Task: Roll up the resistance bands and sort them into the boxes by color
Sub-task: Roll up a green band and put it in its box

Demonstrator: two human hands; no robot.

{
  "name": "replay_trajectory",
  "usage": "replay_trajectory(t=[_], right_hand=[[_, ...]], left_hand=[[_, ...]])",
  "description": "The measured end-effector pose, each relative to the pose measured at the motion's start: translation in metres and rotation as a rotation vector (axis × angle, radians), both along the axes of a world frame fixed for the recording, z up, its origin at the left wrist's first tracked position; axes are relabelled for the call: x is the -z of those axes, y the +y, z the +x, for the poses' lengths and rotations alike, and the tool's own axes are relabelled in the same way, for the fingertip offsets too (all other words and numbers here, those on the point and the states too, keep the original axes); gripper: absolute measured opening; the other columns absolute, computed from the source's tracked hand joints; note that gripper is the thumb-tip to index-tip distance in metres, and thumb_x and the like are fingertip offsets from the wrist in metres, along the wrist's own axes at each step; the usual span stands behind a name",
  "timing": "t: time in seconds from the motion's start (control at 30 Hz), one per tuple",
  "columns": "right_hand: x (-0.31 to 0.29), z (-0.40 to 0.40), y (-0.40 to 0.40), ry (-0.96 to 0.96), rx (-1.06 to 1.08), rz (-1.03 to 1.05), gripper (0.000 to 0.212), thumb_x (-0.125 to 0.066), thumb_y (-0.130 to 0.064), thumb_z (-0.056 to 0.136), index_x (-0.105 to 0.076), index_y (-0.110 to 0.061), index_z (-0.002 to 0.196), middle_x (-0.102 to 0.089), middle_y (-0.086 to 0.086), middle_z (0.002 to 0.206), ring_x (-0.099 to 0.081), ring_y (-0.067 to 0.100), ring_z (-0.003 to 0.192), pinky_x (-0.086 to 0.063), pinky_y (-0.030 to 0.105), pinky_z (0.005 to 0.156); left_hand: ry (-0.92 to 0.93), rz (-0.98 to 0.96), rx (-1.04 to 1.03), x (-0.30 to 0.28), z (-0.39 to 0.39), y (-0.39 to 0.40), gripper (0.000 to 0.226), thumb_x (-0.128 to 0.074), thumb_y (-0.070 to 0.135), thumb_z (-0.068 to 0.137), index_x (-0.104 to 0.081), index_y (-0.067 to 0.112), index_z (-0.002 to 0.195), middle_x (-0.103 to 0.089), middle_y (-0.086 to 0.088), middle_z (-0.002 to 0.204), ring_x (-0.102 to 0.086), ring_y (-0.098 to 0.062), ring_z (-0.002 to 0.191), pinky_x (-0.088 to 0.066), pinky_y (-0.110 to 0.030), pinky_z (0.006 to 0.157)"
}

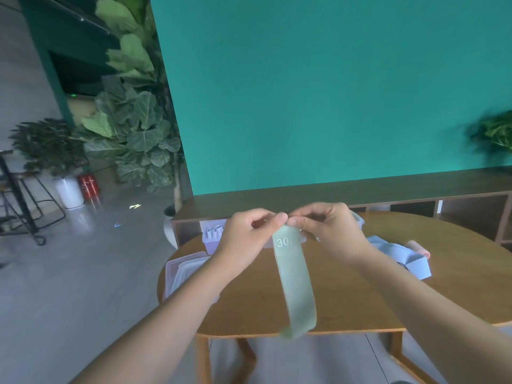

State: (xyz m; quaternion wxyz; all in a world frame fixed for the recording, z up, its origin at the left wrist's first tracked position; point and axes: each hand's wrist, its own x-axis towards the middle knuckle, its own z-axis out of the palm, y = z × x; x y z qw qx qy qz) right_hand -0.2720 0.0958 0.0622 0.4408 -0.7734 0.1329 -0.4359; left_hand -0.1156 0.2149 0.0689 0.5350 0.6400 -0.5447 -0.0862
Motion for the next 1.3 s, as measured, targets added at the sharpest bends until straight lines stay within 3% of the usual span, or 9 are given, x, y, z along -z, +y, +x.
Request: replay_trajectory(t=[0.07,0.13,0.3,0.47,0.63,1.03,1.3], right_hand=[[0.011,0.006,-0.009,0.035,-0.013,0.026,0.006,-0.082,-0.022,0.082,-0.08,-0.016,0.085,-0.075,0.005,0.076,-0.062,0.014,0.061,-0.05,0.02,0.063],[0.027,0.011,-0.02,0.068,-0.034,0.07,0.006,-0.081,-0.018,0.082,-0.079,-0.014,0.086,-0.073,0.001,0.069,-0.059,0.01,0.059,-0.047,0.016,0.062],[0.085,0.025,-0.058,0.161,-0.035,0.191,0.016,-0.081,-0.02,0.079,-0.077,-0.007,0.088,-0.069,-0.004,0.062,-0.06,0.009,0.056,-0.045,0.015,0.057],[0.138,0.043,-0.1,0.268,0.013,0.267,0.011,-0.082,-0.021,0.079,-0.077,-0.014,0.086,-0.071,-0.005,0.062,-0.062,0.006,0.054,-0.043,0.014,0.053],[0.159,0.068,-0.142,0.302,0.028,0.287,0.008,-0.081,-0.015,0.083,-0.077,-0.01,0.086,-0.071,-0.007,0.061,-0.059,0.004,0.051,-0.04,0.01,0.051],[0.196,0.124,-0.226,0.374,0.0,0.372,0.003,-0.077,-0.014,0.087,-0.076,-0.014,0.09,-0.071,-0.004,0.064,-0.062,0.01,0.057,-0.045,0.023,0.054],[0.233,0.16,-0.265,0.402,0.116,0.367,0.013,-0.075,-0.011,0.09,-0.074,-0.01,0.103,-0.071,-0.007,0.062,-0.06,0.003,0.051,-0.044,0.019,0.049]], left_hand=[[-0.025,0.02,0.016,0.009,0.004,-0.007,0.018,-0.068,0.04,0.095,-0.076,0.024,0.09,-0.056,0.019,0.051,-0.044,0.003,0.047,-0.033,-0.016,0.053],[-0.009,0.062,0.028,0.025,0.01,-0.019,0.015,-0.068,0.034,0.096,-0.074,0.022,0.087,-0.054,0.021,0.047,-0.047,0.005,0.045,-0.033,-0.011,0.052],[0.059,0.203,0.038,0.083,0.036,-0.057,0.015,-0.077,0.033,0.088,-0.077,0.018,0.091,-0.059,0.014,0.052,-0.048,-0.012,0.046,-0.043,-0.025,0.052],[0.074,0.298,0.043,0.136,0.057,-0.1,0.014,-0.08,0.023,0.087,-0.079,0.011,0.093,-0.068,0.013,0.066,-0.052,0.006,0.05,-0.039,-0.011,0.051],[0.065,0.32,0.014,0.165,0.081,-0.142,0.01,-0.076,0.033,0.089,-0.079,0.024,0.091,-0.067,0.018,0.063,-0.051,0.001,0.048,-0.042,-0.016,0.052],[0.098,0.385,0.005,0.199,0.144,-0.221,0.015,-0.077,0.044,0.086,-0.077,0.029,0.089,-0.069,-0.003,0.063,-0.06,-0.013,0.051,-0.05,-0.022,0.051],[0.151,0.325,-0.109,0.237,0.164,-0.264,0.009,-0.071,0.025,0.093,-0.076,0.019,0.097,-0.074,0.006,0.076,-0.07,-0.015,0.059,-0.051,-0.023,0.046]])
